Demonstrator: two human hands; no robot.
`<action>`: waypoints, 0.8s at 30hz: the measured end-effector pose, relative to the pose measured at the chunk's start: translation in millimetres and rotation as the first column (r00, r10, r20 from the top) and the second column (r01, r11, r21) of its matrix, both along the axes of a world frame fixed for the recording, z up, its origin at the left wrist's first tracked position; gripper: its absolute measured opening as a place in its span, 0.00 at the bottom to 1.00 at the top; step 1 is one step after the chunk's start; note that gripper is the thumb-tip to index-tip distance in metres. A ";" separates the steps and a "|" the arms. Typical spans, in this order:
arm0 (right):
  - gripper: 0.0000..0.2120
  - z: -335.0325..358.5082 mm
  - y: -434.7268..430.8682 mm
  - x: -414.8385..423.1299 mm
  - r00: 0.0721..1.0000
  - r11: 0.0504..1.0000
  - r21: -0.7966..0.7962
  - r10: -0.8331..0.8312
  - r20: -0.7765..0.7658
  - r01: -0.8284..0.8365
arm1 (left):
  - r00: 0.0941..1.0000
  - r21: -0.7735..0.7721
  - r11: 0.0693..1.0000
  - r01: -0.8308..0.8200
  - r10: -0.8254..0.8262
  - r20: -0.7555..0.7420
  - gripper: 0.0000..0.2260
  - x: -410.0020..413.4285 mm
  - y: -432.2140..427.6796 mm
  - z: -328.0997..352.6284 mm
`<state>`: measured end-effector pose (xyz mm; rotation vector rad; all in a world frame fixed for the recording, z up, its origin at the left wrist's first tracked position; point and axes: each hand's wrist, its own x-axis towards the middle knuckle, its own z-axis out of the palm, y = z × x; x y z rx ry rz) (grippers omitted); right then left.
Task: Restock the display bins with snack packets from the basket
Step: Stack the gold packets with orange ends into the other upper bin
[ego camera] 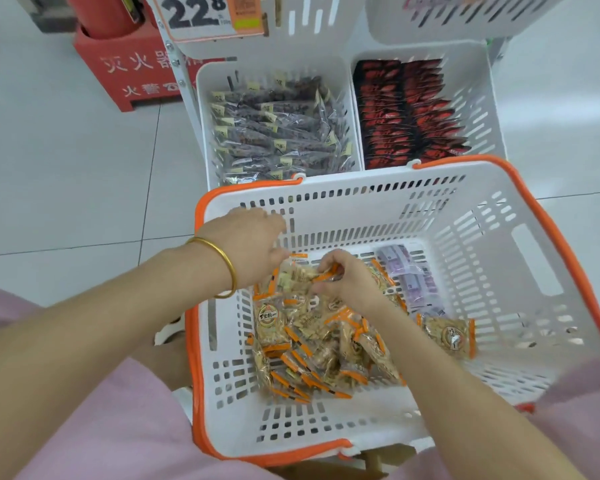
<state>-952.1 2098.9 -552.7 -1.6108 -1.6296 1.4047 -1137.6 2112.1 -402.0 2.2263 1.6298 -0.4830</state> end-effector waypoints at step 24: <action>0.06 120.4 32.3 25.4 0.551 0.835 -0.269 -0.525 -0.648 0.480 | 0.116 -0.596 0.692 -0.407 0.686 0.718 0.31 7.6 23.3 3.7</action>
